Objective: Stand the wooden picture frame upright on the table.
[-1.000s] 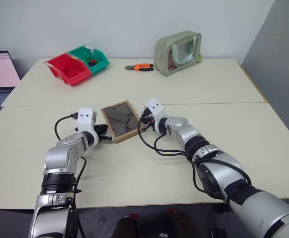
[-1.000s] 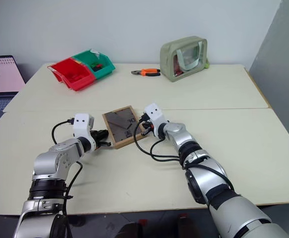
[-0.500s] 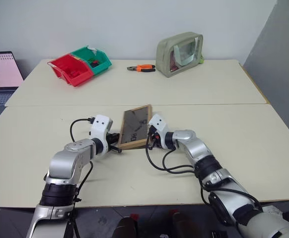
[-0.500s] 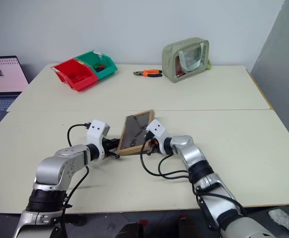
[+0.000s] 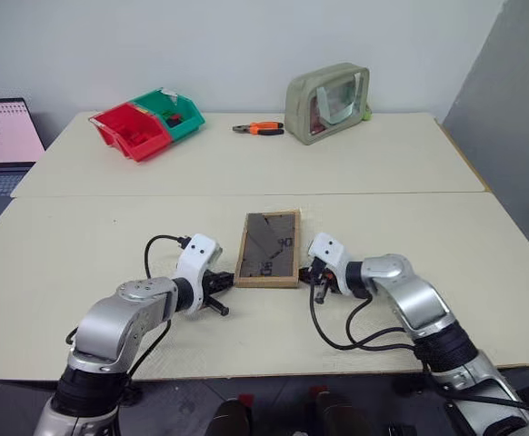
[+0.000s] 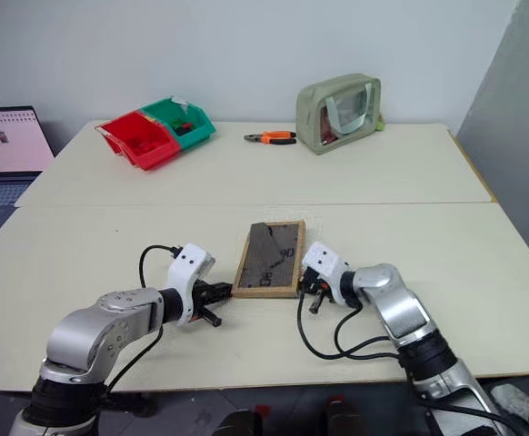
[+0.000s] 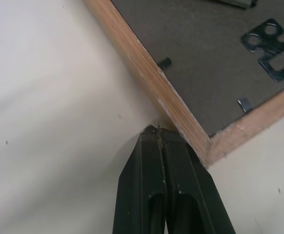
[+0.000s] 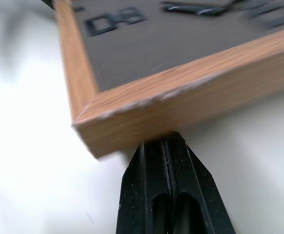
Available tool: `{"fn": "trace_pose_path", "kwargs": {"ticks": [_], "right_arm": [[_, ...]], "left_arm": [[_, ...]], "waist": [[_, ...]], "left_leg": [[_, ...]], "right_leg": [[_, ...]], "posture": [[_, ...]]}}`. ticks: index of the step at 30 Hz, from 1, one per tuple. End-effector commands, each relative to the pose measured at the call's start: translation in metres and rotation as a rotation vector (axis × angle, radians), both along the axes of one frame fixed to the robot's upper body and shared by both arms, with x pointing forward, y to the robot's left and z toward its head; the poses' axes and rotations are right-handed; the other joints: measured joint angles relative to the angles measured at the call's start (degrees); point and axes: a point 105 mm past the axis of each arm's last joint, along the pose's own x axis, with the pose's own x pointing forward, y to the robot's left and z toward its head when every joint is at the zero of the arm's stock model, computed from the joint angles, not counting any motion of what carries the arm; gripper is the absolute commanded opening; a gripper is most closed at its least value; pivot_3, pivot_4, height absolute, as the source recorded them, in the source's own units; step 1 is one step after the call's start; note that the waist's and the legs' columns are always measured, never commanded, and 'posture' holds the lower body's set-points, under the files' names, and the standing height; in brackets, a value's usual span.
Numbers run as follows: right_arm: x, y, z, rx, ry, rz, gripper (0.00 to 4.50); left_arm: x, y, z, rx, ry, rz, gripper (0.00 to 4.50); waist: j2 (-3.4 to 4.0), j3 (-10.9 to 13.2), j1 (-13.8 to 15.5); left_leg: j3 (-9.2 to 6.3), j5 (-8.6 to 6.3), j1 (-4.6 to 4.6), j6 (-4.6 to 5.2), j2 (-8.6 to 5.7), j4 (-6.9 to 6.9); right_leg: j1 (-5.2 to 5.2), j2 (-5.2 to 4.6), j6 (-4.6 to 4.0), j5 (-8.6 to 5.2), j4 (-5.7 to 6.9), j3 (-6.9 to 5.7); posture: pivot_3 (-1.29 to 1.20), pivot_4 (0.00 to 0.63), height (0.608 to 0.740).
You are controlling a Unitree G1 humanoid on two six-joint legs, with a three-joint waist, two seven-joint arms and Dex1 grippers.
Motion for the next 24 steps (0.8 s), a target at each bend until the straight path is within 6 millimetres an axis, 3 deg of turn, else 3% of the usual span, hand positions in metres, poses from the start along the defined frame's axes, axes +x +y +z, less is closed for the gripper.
{"fn": "trace_pose_path", "kwargs": {"ticks": [1,7,10,13,18,24], "right_arm": [[0.013,-0.021,0.013,-0.022,-0.056,-0.060,0.00],[0.038,-0.032,0.017,-0.043,-0.113,-0.143,0.00],[0.052,-0.019,0.021,-0.014,-0.148,-0.165,0.00],[0.057,-0.002,0.025,0.029,-0.164,-0.159,0.00],[0.052,0.017,0.027,0.070,-0.167,-0.124,0.00],[0.032,0.037,0.024,0.095,-0.143,-0.043,0.00]], "left_arm": [[0.000,0.012,-0.010,0.026,0.066,0.029,0.01],[0.023,0.016,-0.005,0.047,0.021,0.048,0.01],[0.047,0.012,-0.002,0.048,-0.019,0.066,0.01],[0.056,0.000,-0.004,0.041,-0.023,0.047,0.01],[0.045,-0.011,-0.007,0.014,0.002,0.005,0.01],[0.017,-0.008,-0.008,0.006,0.048,-0.015,0.01]], "waist": [[0.00,0.00,-0.02],[0.00,0.00,-0.03],[0.00,0.00,0.03],[0.00,0.00,0.07],[0.01,0.00,0.14],[0.02,0.00,-0.45]], "left_leg": [[0.00,0.00,0.00,0.00,0.00,0.00],[0.01,0.00,0.01,0.01,-0.10,0.02],[0.02,0.01,0.03,0.01,-0.11,0.01],[0.00,0.03,0.05,0.03,-0.11,0.03],[-0.03,0.02,-0.06,0.03,-0.01,0.01],[0.02,0.01,-0.10,0.02,0.01,-0.02]], "right_leg": [[0.02,0.00,0.00,0.00,-0.02,0.00],[0.04,0.01,0.01,0.01,-0.05,0.01],[0.05,0.03,0.03,0.02,-0.05,0.02],[0.09,0.09,0.07,0.09,-0.07,-0.02],[0.04,0.02,-0.09,0.27,-0.08,-0.01],[-0.03,-0.02,-0.08,0.27,-0.12,0.05]], "posture": [[0.00,0.150,0.740],[0.00,0.150,0.740],[0.00,0.150,0.740],[0.00,0.150,0.740],[0.00,0.150,0.740],[0.00,0.150,0.740]]}}
